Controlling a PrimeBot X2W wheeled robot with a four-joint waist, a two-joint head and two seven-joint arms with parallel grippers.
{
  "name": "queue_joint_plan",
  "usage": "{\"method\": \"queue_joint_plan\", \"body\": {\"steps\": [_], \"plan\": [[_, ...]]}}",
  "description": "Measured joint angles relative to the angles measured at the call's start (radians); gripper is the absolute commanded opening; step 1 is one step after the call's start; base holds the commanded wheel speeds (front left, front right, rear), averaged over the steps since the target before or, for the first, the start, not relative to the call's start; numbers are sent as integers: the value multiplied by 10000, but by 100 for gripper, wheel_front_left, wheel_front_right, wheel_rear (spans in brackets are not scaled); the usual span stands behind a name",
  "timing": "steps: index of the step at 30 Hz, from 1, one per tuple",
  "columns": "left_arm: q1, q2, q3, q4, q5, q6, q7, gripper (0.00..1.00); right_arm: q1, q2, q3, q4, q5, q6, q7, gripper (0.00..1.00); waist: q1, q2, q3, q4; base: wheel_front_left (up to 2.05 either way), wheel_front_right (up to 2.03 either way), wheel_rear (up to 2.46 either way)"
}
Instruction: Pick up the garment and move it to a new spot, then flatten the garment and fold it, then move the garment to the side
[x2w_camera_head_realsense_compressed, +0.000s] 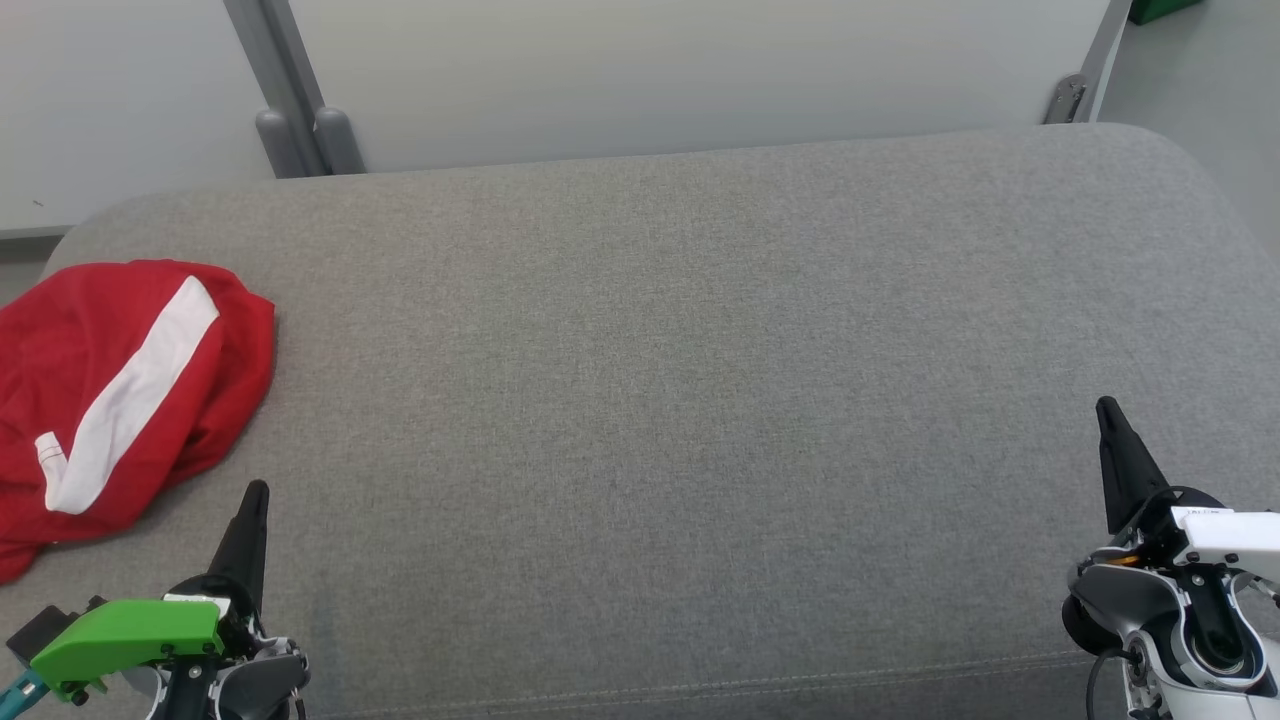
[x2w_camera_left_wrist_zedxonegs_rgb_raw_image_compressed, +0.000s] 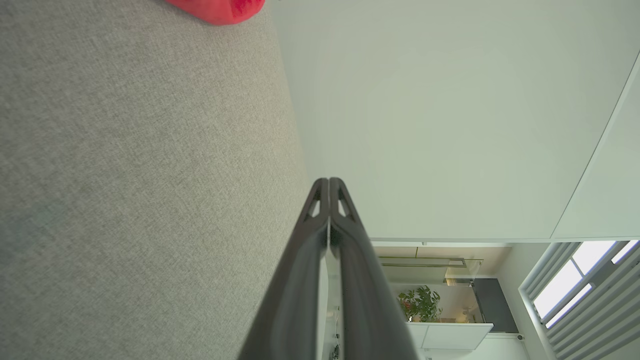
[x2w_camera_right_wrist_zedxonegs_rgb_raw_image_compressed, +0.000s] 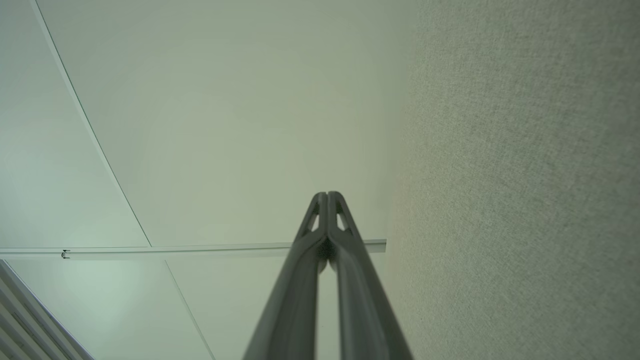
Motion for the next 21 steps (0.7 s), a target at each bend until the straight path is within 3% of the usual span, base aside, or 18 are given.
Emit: {"method": "queue_joint_plan", "body": {"steps": [21], "plan": [[0,0,-2,0,0,0,0,0,0,0,0,0,0,0,0,0,0,0,0,0,0,0,0]]}}
